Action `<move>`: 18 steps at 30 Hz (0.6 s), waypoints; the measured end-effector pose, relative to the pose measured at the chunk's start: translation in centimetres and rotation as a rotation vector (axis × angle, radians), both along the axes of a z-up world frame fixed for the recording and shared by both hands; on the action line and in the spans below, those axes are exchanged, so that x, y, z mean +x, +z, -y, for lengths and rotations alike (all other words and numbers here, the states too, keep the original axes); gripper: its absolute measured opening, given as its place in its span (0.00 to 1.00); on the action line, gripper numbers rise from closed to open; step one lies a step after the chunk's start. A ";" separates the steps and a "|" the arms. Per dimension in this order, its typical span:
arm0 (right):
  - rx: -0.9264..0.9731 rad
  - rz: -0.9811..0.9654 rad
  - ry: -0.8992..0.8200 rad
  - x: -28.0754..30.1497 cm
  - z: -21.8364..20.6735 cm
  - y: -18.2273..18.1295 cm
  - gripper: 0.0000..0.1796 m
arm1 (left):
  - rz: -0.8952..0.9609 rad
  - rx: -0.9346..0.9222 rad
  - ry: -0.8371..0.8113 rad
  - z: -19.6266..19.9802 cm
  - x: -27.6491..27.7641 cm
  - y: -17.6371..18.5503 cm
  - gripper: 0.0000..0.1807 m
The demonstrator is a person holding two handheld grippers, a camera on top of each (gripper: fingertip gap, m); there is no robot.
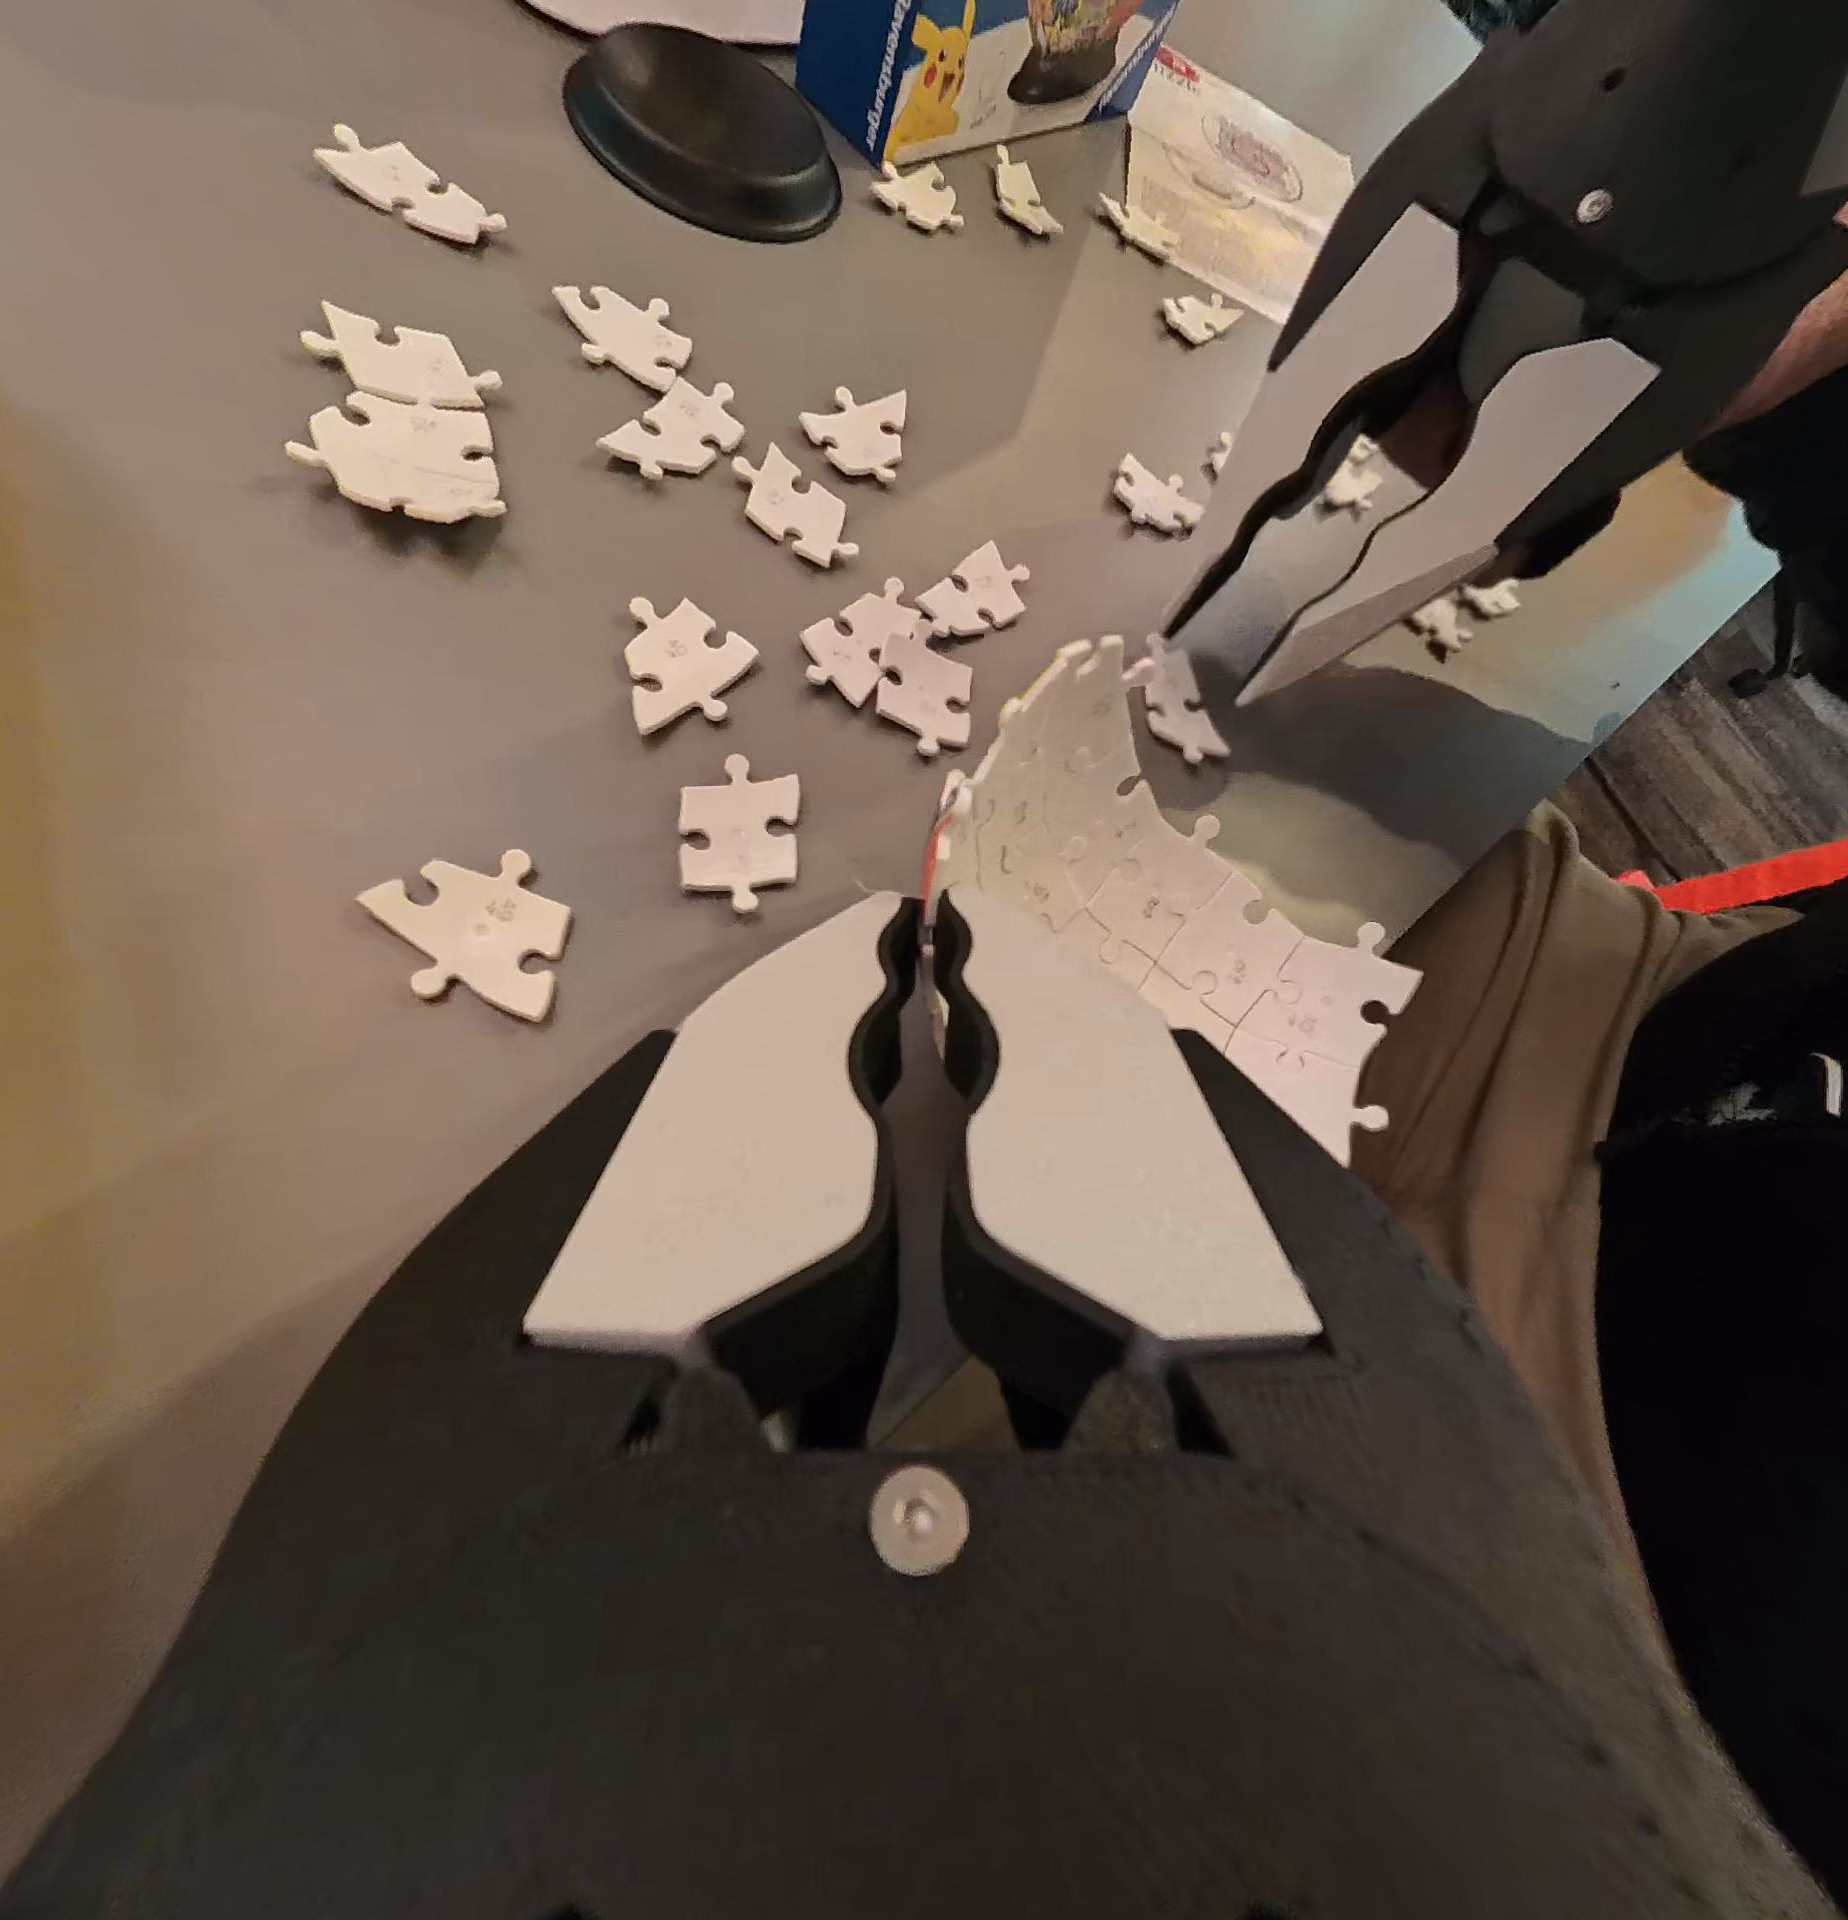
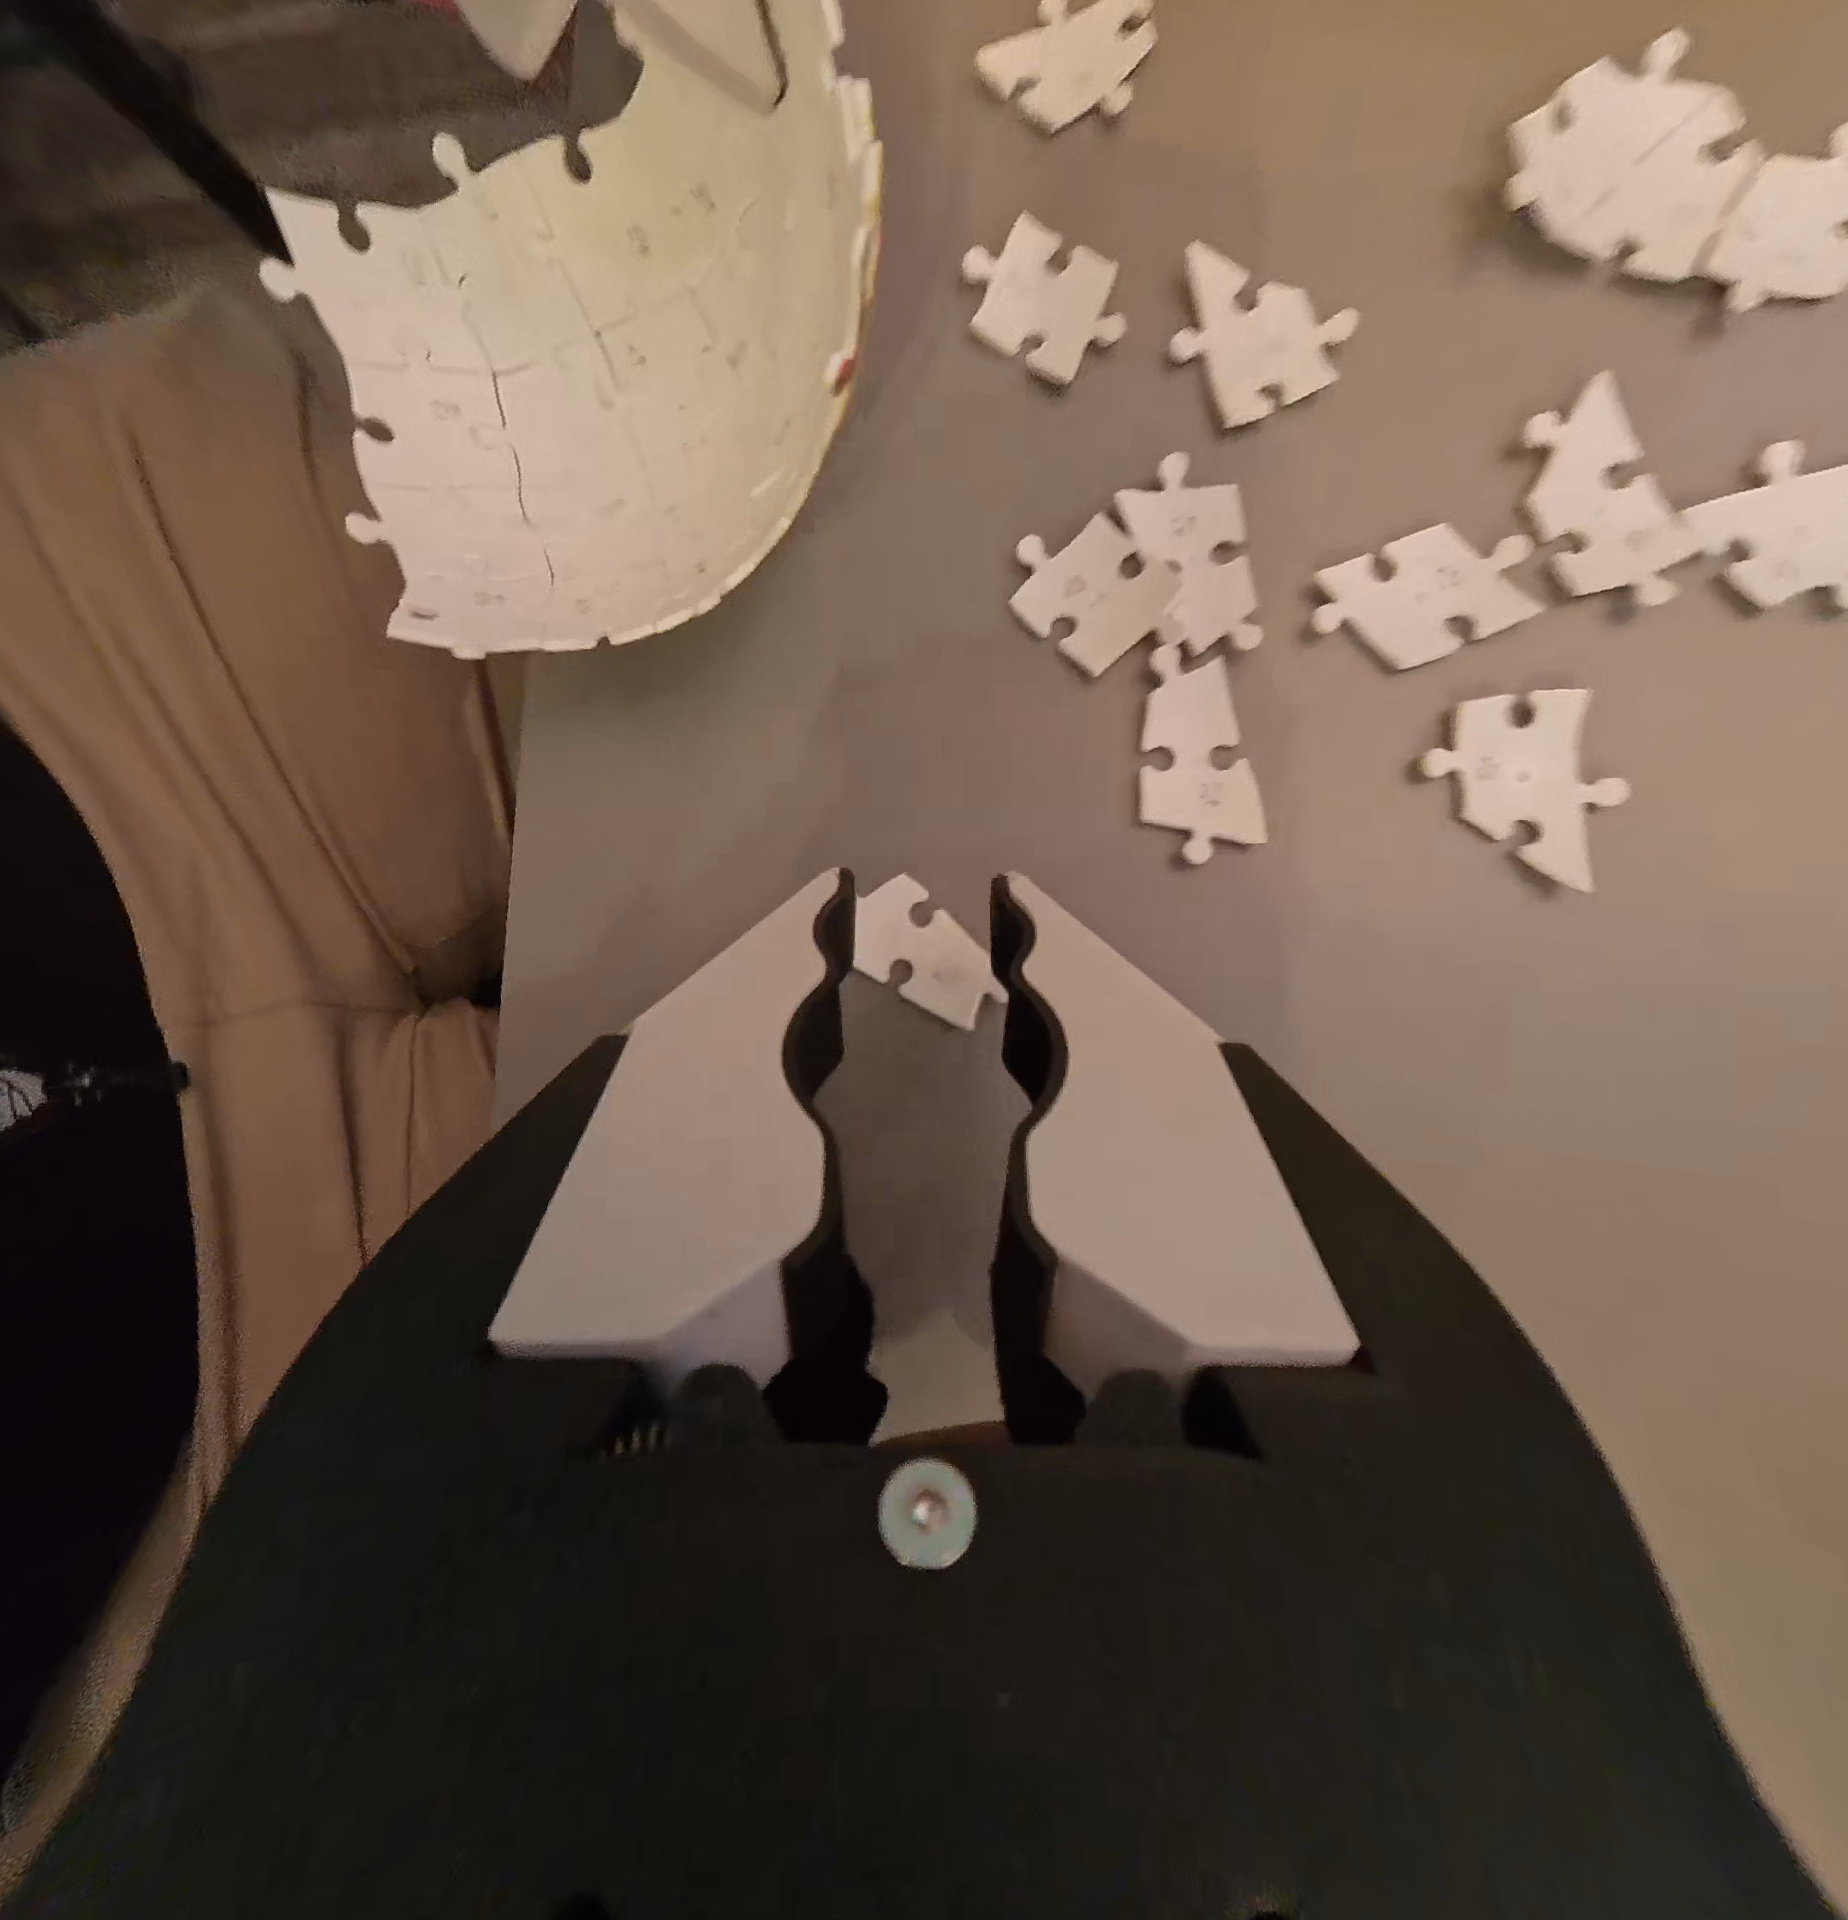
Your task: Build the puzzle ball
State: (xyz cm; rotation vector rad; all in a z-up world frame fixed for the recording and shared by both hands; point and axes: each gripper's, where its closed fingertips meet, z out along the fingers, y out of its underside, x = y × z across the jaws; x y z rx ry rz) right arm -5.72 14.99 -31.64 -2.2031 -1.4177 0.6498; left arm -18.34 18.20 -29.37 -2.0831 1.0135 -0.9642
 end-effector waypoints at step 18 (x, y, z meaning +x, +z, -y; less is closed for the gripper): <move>-0.017 0.089 -0.069 2.6 -1.3 -2.2 0.11 | -0.012 -0.001 0.024 -0.4 -0.7 -0.4 0.01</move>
